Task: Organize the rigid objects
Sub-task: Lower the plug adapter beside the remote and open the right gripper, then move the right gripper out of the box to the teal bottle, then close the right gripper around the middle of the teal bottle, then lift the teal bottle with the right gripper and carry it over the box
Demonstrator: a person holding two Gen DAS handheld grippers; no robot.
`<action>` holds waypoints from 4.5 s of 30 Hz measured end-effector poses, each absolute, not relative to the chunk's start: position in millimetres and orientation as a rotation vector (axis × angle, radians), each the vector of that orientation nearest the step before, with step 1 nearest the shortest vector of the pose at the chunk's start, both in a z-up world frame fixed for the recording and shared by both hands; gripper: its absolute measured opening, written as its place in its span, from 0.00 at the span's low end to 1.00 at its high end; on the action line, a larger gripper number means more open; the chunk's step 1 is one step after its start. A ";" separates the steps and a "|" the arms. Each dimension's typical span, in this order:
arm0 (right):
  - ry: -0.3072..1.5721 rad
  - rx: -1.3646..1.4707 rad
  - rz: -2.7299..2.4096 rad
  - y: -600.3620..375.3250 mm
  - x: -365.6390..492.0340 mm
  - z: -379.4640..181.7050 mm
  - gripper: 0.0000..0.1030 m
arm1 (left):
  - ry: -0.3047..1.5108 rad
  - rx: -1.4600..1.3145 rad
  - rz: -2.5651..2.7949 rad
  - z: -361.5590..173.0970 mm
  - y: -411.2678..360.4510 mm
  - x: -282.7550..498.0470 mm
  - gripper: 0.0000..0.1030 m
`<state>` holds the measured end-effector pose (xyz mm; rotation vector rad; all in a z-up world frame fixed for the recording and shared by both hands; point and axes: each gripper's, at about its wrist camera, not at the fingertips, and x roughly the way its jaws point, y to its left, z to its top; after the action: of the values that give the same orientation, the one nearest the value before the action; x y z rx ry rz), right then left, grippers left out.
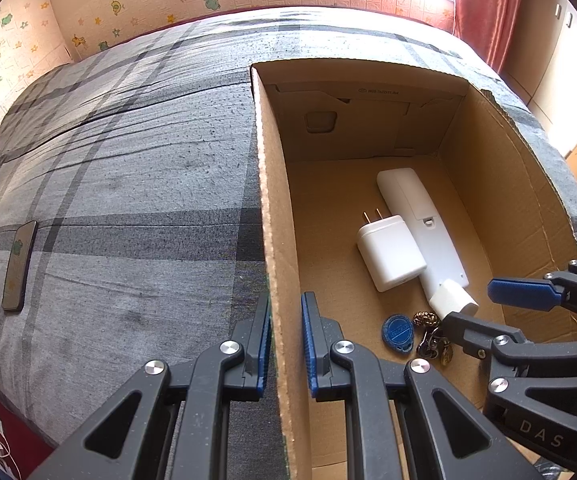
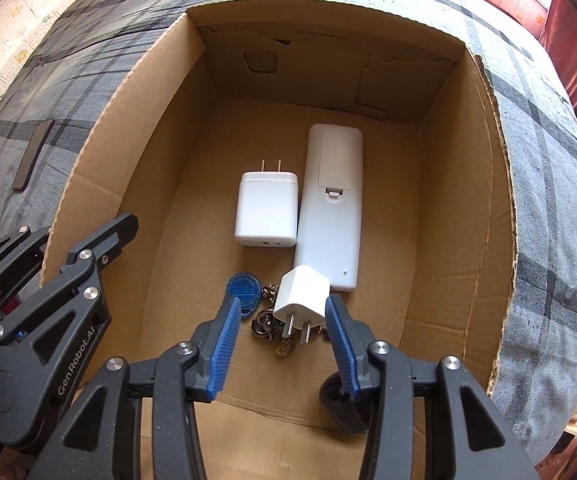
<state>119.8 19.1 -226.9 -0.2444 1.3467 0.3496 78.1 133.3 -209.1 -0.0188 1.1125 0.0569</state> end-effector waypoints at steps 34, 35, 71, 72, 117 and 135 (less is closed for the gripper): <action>1.155 -0.184 0.248 -51.7 115.7 -134.9 1.00 | 1.118 -0.005 0.060 -209.1 131.3 78.4 0.15; 1.151 -0.187 0.241 -55.7 116.3 -134.8 1.00 | 1.118 -0.006 0.059 -209.0 131.6 78.5 0.15; 1.230 -0.113 0.141 -159.6 182.2 -227.4 0.99 | 1.123 -0.004 0.063 -209.4 131.5 79.8 0.15; 1.236 -0.110 0.143 -159.4 183.5 -231.5 0.99 | 1.123 -0.005 0.062 -209.5 131.4 79.9 0.15; 1.257 -0.156 0.204 -130.7 187.5 -234.5 0.25 | 1.121 0.008 0.078 -210.0 125.9 80.9 0.15; 1.212 -0.177 0.167 -117.7 156.7 -177.6 0.25 | 1.122 -0.003 0.072 -209.2 127.7 80.5 0.15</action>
<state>156.7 -117.7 -177.6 -0.1771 1.2117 0.1672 80.5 127.7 -209.2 -0.0030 1.1217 0.0718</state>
